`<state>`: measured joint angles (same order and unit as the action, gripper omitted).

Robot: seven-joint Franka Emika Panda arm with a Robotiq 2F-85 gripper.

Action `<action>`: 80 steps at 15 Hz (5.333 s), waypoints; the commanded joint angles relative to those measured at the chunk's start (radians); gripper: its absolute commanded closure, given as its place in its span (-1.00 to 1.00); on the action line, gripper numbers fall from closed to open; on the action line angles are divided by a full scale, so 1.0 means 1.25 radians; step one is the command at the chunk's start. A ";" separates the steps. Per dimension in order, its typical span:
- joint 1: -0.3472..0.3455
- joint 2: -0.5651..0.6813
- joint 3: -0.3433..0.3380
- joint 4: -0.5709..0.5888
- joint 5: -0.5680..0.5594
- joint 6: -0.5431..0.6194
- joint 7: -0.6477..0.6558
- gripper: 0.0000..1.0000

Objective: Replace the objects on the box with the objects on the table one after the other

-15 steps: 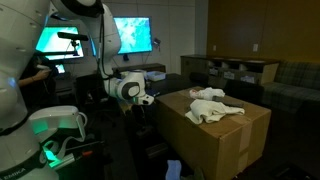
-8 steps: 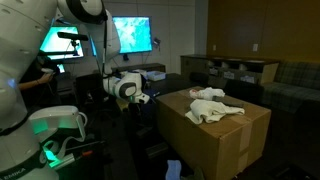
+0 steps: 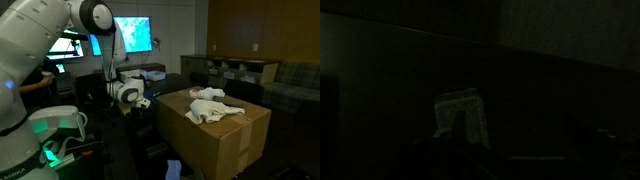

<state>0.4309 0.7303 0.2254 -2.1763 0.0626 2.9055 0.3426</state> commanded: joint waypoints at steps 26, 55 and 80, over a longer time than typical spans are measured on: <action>-0.112 0.094 0.028 0.060 0.004 0.037 -0.193 -1.00; -0.117 0.125 0.030 0.085 0.001 0.038 -0.196 0.34; -0.201 -0.555 0.107 -0.101 0.159 -0.469 -0.220 0.37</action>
<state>0.1590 0.1759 0.4111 -2.2870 0.2380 2.3950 0.0401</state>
